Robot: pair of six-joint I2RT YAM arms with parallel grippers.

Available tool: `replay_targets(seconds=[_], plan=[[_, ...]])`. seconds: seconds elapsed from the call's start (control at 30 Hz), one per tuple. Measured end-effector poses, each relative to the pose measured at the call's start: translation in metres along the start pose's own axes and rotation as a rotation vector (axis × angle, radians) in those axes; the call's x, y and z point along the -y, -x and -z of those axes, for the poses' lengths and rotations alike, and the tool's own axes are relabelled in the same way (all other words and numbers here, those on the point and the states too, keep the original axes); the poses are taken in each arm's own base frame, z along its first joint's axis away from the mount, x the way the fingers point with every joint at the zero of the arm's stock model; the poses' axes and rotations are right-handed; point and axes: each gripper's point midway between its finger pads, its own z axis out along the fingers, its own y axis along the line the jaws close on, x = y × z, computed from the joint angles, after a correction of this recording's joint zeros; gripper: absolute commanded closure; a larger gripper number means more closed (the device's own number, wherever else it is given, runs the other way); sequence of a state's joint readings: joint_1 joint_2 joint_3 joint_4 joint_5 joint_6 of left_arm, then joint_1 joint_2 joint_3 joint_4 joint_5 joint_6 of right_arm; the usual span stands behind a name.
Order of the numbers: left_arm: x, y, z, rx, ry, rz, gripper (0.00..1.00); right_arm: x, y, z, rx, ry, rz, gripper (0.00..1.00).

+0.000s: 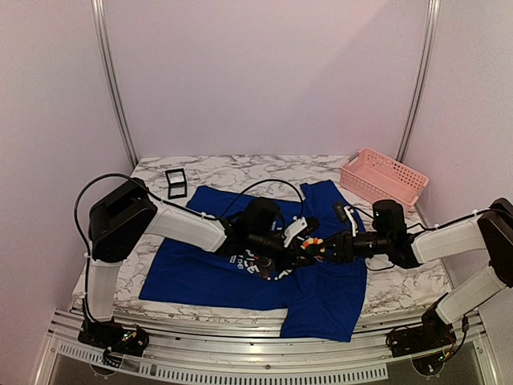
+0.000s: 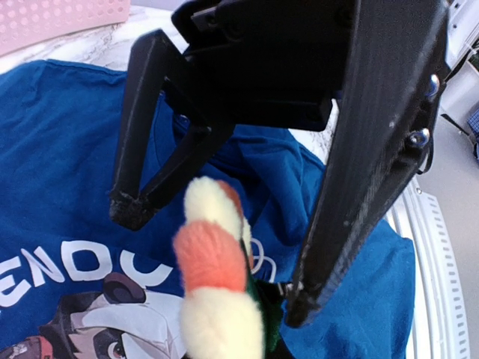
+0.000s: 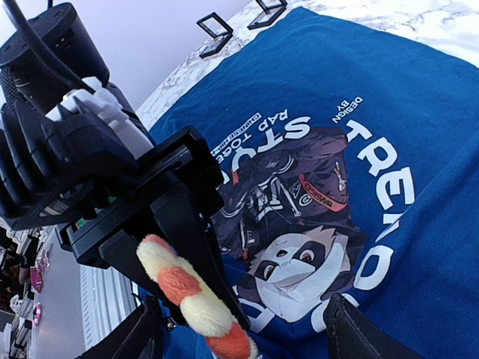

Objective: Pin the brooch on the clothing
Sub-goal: Pin the brooch onto the flattened clothing.

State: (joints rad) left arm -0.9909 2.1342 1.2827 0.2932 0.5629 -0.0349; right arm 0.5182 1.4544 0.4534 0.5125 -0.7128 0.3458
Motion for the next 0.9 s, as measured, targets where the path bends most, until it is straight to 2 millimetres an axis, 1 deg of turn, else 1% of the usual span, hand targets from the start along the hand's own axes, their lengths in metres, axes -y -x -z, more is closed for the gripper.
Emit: replay_targets(seconds=[0.47,0.7,0.9], plan=[[0.0,0.0,0.0,0.0,0.0,0.007,1.0,0.003,0.001,0.012,0.002,-0.065,0.003,0.28],[0.0,0.0,0.0,0.0,0.0,0.01,1.0,0.008,-0.006,0.019,-0.02,-0.099,-0.004,0.27],[-0.002,0.0,0.0,0.0,0.013,0.012,1.0,0.004,-0.005,0.02,-0.019,-0.092,0.01,0.18]])
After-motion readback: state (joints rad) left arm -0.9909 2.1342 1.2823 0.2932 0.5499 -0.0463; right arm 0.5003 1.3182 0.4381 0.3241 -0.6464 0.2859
